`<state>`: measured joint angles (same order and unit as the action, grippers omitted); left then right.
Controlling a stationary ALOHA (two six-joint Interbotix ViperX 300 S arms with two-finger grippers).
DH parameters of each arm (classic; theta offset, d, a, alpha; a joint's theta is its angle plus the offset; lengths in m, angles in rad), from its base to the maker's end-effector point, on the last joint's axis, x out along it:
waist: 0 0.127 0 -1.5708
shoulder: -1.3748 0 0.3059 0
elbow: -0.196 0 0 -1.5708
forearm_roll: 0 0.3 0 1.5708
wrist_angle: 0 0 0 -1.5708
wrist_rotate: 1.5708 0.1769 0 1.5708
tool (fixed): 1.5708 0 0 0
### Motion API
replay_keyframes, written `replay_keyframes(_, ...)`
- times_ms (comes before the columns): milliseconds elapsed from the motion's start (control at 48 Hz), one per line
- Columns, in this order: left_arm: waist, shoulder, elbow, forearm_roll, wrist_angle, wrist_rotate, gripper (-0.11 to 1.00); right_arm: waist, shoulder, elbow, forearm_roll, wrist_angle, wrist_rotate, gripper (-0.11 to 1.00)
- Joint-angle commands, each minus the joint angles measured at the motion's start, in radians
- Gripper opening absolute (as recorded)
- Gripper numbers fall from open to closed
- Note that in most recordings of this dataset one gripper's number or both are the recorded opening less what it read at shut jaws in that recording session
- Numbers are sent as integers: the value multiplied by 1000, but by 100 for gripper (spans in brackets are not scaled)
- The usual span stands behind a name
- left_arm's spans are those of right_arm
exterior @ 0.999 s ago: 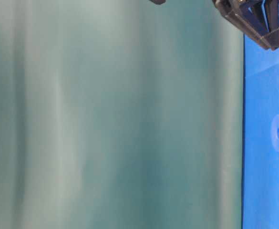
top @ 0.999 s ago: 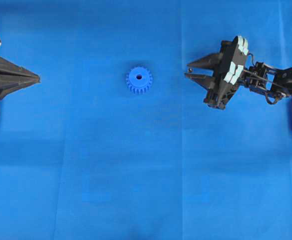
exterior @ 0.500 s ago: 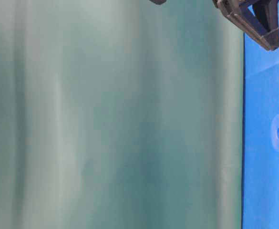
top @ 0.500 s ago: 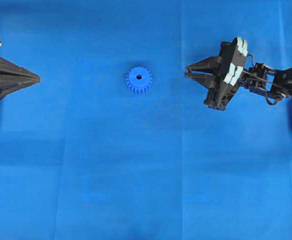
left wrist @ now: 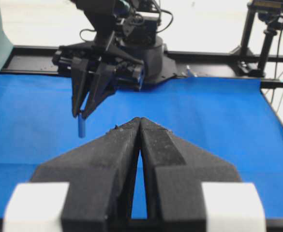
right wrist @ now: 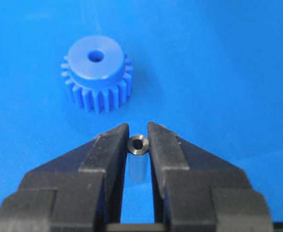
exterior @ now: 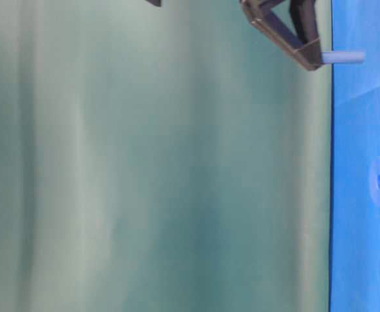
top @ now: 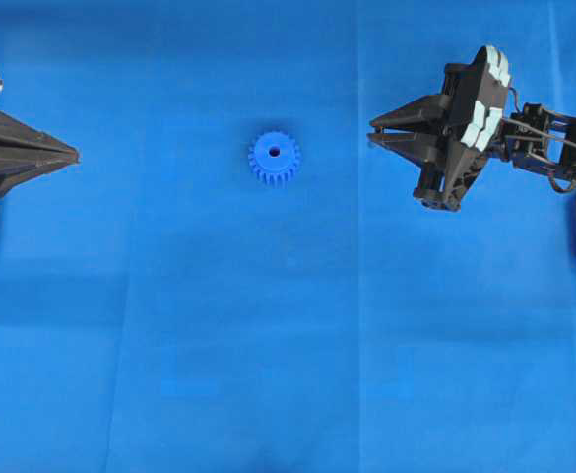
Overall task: Insert the shaft placed at a random location into the center hole of the small gear at another random location.
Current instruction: 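Close the right gripper on the silver shaft and lift it upright, then carry the held shaft left over the blue gear's center hole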
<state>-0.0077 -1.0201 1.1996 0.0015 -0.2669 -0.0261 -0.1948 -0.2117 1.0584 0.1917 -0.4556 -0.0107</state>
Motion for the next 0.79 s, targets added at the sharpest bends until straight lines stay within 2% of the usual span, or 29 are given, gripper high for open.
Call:
replay_keyframes(0, 0, 5, -9, 0, -6, 2, 0, 2, -23, -21, 0, 8, -8, 3)
replay_keyframes(333, 0, 5, -8, 0, -6, -2, 0, 6, -5, -51, 0, 8, -11, 3)
replay_keyframes(770, 0, 5, -6, 2, -6, -3, 0, 35, 175, -296, -31, 71, -18, 3)
